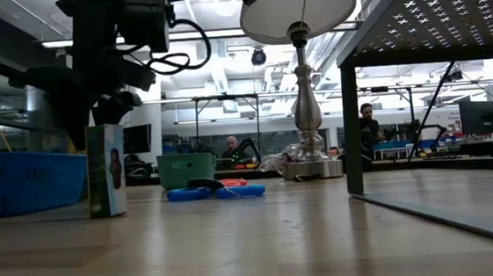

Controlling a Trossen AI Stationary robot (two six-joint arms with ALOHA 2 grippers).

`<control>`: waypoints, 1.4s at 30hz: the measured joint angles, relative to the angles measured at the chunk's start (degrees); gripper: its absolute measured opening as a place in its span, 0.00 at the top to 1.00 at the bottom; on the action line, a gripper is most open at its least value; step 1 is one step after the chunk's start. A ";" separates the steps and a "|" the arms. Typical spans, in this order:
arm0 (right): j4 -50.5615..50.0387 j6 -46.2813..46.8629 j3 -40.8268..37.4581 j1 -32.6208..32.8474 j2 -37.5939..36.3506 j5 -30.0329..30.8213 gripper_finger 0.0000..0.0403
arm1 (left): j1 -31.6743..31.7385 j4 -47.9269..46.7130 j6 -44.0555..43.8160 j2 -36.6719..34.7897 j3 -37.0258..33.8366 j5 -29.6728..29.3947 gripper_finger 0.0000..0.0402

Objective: Pick & Place Office Desk Supplies
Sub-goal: Put the pack of crayons into the bottom blue bin

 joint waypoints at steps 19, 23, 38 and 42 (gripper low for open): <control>0.00 0.02 0.00 0.00 0.00 0.00 0.83 | -4.27 -5.63 -4.07 0.01 2.94 -1.83 0.36; -0.02 0.00 0.00 0.00 0.00 0.00 0.83 | -4.92 -6.85 -4.11 1.78 4.55 -2.71 0.36; -0.02 0.00 0.00 0.00 0.00 0.02 0.83 | -4.92 -12.26 -4.94 7.99 8.38 -2.75 0.36; 0.00 0.01 0.00 0.00 0.00 0.00 0.83 | -4.92 -12.30 -5.01 8.00 8.38 -3.73 0.36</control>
